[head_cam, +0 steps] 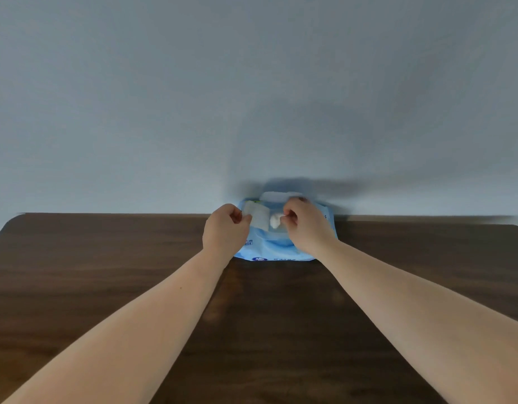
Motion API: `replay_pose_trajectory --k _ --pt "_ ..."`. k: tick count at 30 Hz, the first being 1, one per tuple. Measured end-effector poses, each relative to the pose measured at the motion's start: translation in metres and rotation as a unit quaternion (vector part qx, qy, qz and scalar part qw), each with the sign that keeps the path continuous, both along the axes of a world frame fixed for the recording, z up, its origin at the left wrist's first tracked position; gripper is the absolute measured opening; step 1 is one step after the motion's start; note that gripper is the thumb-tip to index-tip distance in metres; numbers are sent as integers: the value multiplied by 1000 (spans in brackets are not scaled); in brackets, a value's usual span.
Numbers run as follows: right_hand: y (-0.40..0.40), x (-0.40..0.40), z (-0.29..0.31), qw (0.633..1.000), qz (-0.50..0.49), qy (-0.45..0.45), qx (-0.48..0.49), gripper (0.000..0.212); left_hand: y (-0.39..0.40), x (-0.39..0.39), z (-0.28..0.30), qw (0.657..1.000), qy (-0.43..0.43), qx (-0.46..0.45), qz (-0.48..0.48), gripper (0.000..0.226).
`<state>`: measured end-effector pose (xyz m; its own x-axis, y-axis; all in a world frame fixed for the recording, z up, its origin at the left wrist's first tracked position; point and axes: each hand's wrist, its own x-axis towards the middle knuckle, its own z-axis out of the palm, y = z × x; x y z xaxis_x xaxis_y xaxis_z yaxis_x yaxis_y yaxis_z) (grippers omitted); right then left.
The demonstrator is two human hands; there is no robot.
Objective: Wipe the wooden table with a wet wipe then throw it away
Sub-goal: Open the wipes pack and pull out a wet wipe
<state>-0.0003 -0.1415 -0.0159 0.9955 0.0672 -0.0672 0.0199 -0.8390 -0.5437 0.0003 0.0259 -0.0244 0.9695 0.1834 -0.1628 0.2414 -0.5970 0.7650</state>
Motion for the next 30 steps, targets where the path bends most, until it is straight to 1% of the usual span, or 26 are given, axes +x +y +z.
replay_pose_trajectory --k 2,4,5,7,8,10,11,12,13,14,16,18,20,22,24,27,30 --pt "-6 -4 9 999 -16 -1 36 11 1 0 1 1000 18 11 0 18" --pt "-10 -10 20 996 -47 15 76 8 1 1 4 999 42 34 -6 18" --pt "-13 -13 27 991 -76 20 112 8 0 1 6 997 54 50 -16 17" --pt "-18 -16 42 968 -149 24 202 8 0 0 14 994 63 76 -41 11" --pt "-21 -17 50 954 -178 25 242 10 -1 -1 18 994 49 83 -53 17" --pt "-27 -19 62 934 -199 37 293 13 -5 -3 30 994 -20 84 -68 32" --pt "-29 -21 67 929 -197 47 310 14 -8 -5 38 992 -64 79 -76 30" --pt "-30 -23 71 923 -194 54 327 15 -12 -8 46 990 -91 70 -82 22" --pt "-30 -26 75 918 -192 59 342 16 -17 -12 54 990 -93 56 -87 14" --pt "-30 -29 78 913 -190 64 354 16 -22 -15 60 993 -71 29 -89 18" --pt "-28 -36 85 913 -177 73 361 15 -30 -22 73 992 10 -96 -76 36" --pt "-26 -43 89 923 -150 79 346 13 -37 -29 85 970 91 -224 -41 47" --pt "-25 -50 93 932 -122 83 332 10 -40 -34 93 946 145 -290 -6 52" --pt "-24 -56 96 933 -105 86 334 6 -37 -39 97 936 167 -310 -1 50" --pt "-26 -61 100 934 -94 93 331 4 -35 -46 99 941 163 -296 -21 41" --pt "-28 -70 103 934 -90 105 330 11 -32 -58 103 948 149 -282 -22 23" --pt "-27 -79 107 918 -118 96 367 15 -24 -68 103 945 161 -285 -1 15"
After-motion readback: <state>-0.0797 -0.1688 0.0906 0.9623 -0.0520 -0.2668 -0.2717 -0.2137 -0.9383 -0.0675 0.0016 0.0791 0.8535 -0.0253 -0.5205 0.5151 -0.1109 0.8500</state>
